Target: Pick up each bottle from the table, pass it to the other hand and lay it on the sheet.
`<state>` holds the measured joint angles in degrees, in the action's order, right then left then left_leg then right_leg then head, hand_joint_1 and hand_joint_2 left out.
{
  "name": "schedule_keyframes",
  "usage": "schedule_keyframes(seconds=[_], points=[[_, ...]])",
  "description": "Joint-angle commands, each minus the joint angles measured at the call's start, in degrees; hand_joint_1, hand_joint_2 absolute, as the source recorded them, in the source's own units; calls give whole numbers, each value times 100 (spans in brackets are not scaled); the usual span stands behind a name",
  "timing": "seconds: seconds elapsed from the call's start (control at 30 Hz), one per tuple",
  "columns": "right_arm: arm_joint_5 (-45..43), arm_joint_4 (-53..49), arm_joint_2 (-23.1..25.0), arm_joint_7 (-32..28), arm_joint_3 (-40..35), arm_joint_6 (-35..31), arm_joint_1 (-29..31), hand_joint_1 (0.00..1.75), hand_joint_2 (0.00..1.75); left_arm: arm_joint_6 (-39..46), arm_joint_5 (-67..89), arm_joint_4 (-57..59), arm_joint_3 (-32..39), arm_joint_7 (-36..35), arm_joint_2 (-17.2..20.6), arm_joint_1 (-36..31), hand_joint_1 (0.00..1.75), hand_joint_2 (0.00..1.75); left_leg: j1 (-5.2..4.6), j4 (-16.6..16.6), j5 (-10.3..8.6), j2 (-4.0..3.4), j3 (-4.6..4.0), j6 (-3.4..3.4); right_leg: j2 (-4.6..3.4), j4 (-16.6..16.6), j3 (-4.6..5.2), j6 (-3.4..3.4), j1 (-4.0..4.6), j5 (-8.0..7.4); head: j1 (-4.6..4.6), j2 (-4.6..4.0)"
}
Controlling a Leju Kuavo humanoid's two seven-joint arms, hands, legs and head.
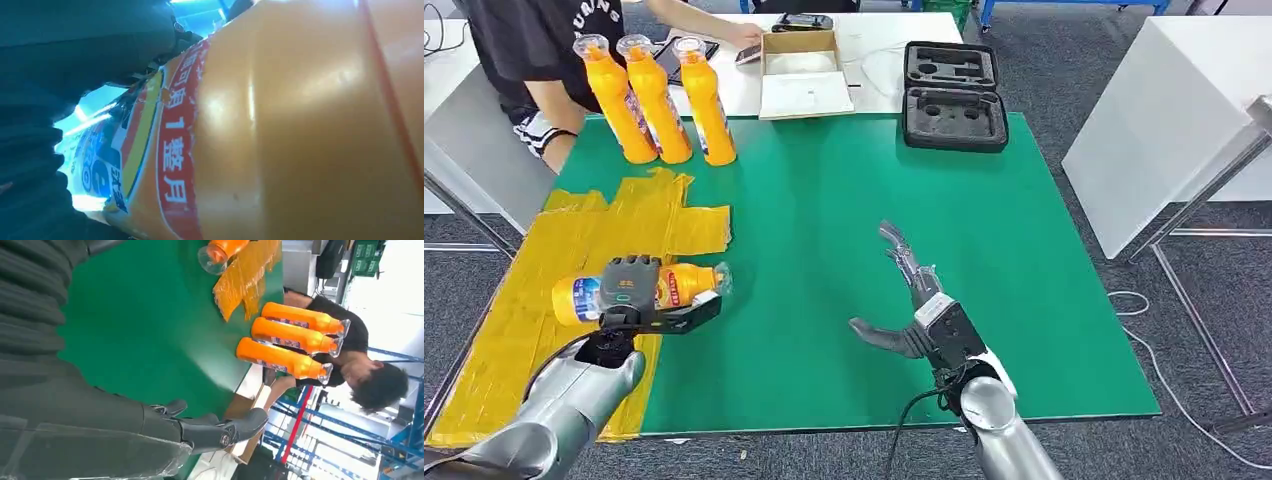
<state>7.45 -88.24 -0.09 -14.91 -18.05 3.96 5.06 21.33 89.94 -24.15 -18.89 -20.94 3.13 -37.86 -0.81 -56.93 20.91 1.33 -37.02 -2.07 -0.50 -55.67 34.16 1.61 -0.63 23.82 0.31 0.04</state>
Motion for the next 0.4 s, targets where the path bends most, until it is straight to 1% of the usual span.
schedule_keyframes(seconds=[0.03,0.07,0.1,0.13,0.17,0.3,0.37,0.4], points=[[-6,324,-67,40,-76,-22,172,0,175,-93,6,494,370,-18,98,215,175,175,2,6,10,-33,23,14,-23,10,-17,-5,2,0,-2,0],[-6,336,-61,40,-84,-22,175,0,175,-107,-13,496,414,-22,76,215,175,175,7,4,16,-46,30,22,-31,12,-23,-8,8,2,-2,0],[-8,342,-58,42,-87,-24,179,0,175,-114,-13,497,432,3,64,212,175,175,3,5,10,-33,24,15,-23,9,-17,-5,4,0,-2,0],[-12,354,-49,47,-89,-33,188,0,175,-113,6,493,453,39,40,214,87,175,5,6,12,-42,27,20,-28,12,-19,-8,6,0,-2,0],[-12,354,-49,47,-89,-33,188,0,175,-113,6,493,453,39,40,214,0,175,2,6,10,-35,23,16,-23,9,-16,-6,3,0,-2,0],[-21,382,-15,66,-90,-47,232,0,175,-201,-17,527,514,116,-24,196,0,175,3,5,10,-31,25,18,-20,9,-18,-6,4,0,-2,0],[-21,382,-15,66,-90,-47,232,0,175,-201,-17,527,514,116,-24,196,0,175,8,4,15,-42,30,28,-24,11,-22,-10,9,1,-2,0],[-21,382,-15,66,-90,-47,232,0,175,-201,-17,527,514,116,-24,196,0,175,4,4,10,-32,24,19,-20,9,-17,-6,5,-1,-2,0]])
